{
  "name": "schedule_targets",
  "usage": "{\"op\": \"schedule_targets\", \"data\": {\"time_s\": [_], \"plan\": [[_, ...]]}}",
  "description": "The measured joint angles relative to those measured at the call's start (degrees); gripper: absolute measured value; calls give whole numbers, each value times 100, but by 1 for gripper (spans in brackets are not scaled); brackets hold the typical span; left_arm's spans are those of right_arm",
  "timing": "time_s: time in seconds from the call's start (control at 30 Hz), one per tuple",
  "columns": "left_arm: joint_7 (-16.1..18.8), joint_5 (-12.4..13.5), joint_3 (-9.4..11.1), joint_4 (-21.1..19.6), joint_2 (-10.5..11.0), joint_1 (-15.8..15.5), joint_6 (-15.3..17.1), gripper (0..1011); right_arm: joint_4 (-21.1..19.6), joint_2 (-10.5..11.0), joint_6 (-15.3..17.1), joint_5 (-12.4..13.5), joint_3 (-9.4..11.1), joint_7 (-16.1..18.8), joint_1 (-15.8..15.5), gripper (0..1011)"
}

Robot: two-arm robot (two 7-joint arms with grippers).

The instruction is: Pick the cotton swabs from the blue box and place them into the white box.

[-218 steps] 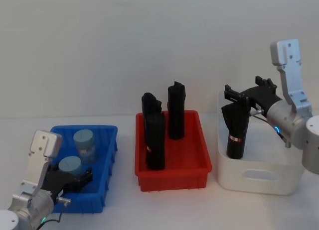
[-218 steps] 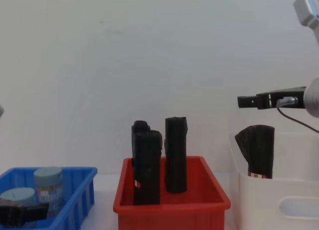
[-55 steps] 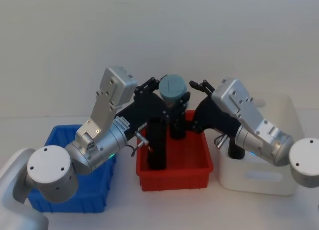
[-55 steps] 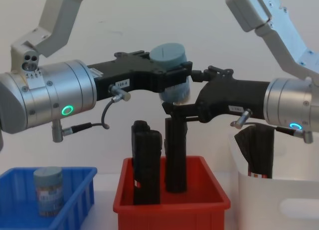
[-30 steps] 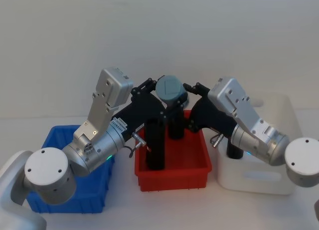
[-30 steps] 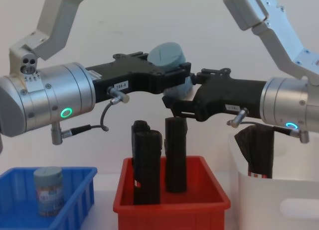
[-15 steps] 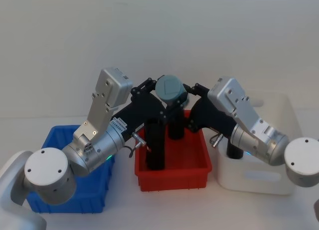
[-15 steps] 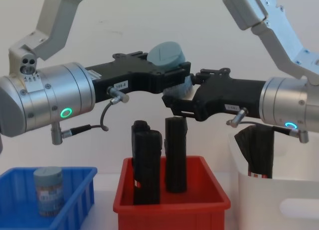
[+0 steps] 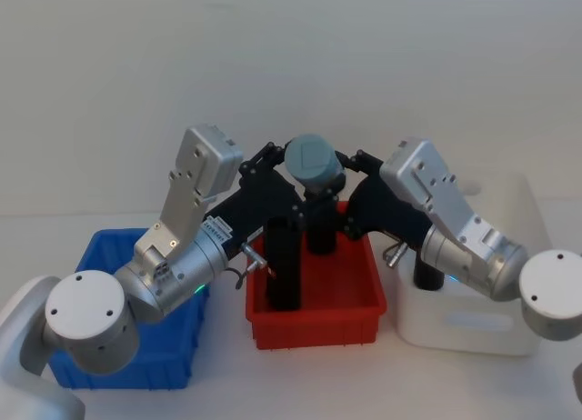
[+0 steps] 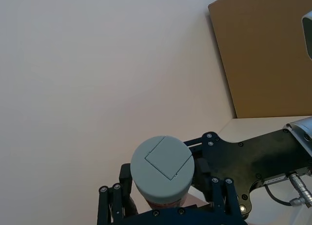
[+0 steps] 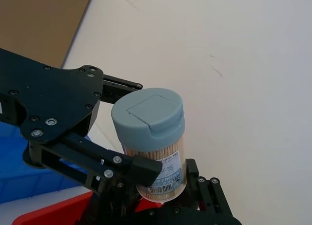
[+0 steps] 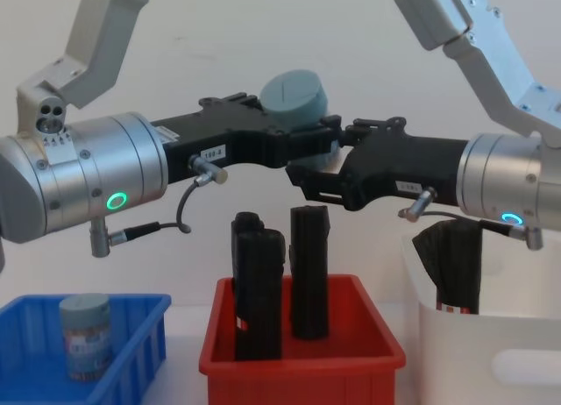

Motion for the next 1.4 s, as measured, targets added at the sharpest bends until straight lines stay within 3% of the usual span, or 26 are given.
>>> {"op": "schedule_targets", "data": {"time_s": [0.23,0.73,1.07,1.4], "plan": [[0,0,-1,0,-1,-1,0,1002,0,3,1,0,-1,-8,-1,644],[1,-5,-4,-4,-1,-2,-5,1003,-22,81,204,-38,93,-541,-59,644],[3,-5,-4,-4,0,-2,-7,1003,-91,192,470,-12,231,-1185,-163,644],[4,-5,-4,-5,0,-2,-7,1003,-173,299,757,173,384,-1798,-286,644]]}}
